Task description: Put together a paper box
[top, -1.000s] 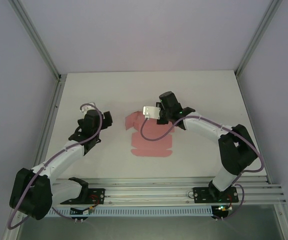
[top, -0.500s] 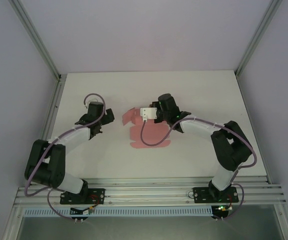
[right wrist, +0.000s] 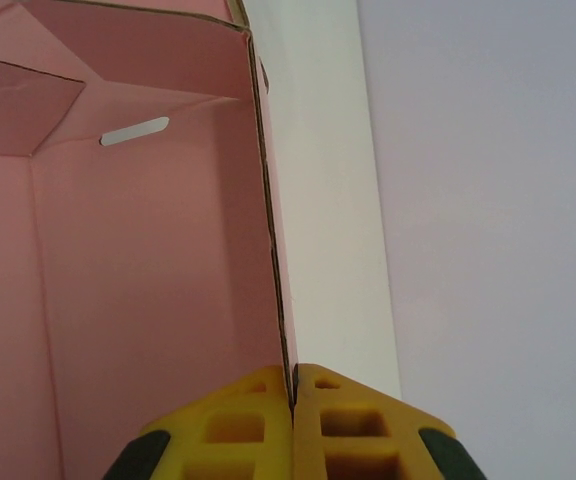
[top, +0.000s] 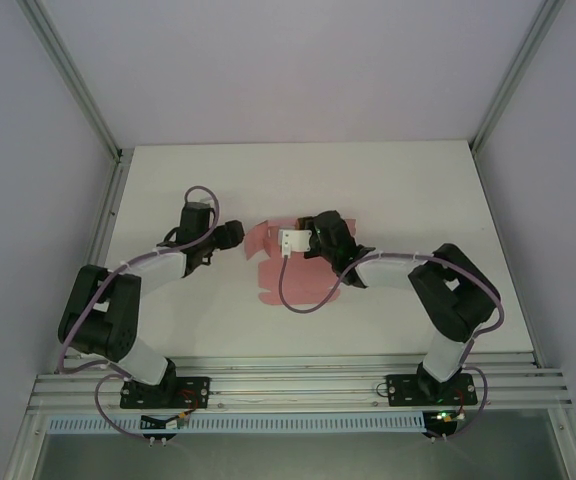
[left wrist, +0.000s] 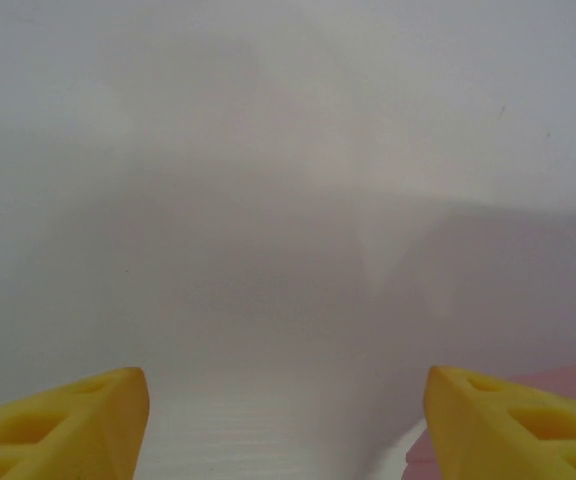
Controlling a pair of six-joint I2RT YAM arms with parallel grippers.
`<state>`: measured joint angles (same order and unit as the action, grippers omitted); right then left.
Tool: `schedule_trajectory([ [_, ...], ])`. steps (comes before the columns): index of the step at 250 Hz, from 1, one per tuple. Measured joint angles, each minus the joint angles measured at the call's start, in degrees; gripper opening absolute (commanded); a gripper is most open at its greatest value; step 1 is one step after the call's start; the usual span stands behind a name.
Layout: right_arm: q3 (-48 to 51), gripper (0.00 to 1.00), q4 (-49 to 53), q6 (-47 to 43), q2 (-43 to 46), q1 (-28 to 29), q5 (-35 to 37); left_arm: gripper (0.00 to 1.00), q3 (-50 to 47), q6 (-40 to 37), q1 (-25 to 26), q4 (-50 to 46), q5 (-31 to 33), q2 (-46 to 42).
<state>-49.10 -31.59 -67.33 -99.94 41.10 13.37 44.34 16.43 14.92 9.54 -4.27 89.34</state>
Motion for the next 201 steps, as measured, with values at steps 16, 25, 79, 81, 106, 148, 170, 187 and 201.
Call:
schedule_trajectory([
  [16, 1.1, 0.00, -1.9, 0.5, 0.0, 0.4, 0.9, 0.68, -0.5, -0.6, 0.6, 1.1, -1.2, 0.2],
  [25, 1.6, 0.00, -2.8, 0.8, 0.0, 0.6, 1.2, 0.68, -0.8, -0.9, 1.2, 1.6, -2.0, 0.3],
  [79, 2.3, 0.00, -3.5, 2.0, 0.5, 1.2, 2.5, 0.58, -1.2, -4.2, 6.3, 4.9, -7.6, 3.3],
  [81, 2.3, 0.00, -3.4, 2.0, 0.5, 1.2, 2.5, 0.57, -1.2, -4.3, 6.4, 5.0, -7.7, 3.5],
  [106, 2.3, 0.00, -2.7, 2.4, 0.9, 1.3, 2.6, 0.55, -1.8, -4.9, 7.8, 7.3, -9.7, 4.7],
  [148, 3.4, 0.00, -2.1, 2.5, 2.0, 1.5, 2.7, 0.53, -5.1, -5.4, 8.5, 11.9, -10.7, 4.7],
  [170, 5.4, 0.00, -3.9, 2.3, 2.7, 2.3, 3.5, 0.52, -7.3, -5.4, 8.7, 13.6, -11.2, 4.2],
  [187, 6.8, 0.00, -5.5, 2.3, 3.0, 3.4, 5.1, 0.52, -8.6, -5.4, 8.8, 14.6, -11.4, 3.8],
  [201, 7.7, 0.00, -6.9, 2.3, 3.1, 4.2, 6.5, 0.52, -9.6, -5.3, 9.0, 15.6, -11.7, 3.6],
])
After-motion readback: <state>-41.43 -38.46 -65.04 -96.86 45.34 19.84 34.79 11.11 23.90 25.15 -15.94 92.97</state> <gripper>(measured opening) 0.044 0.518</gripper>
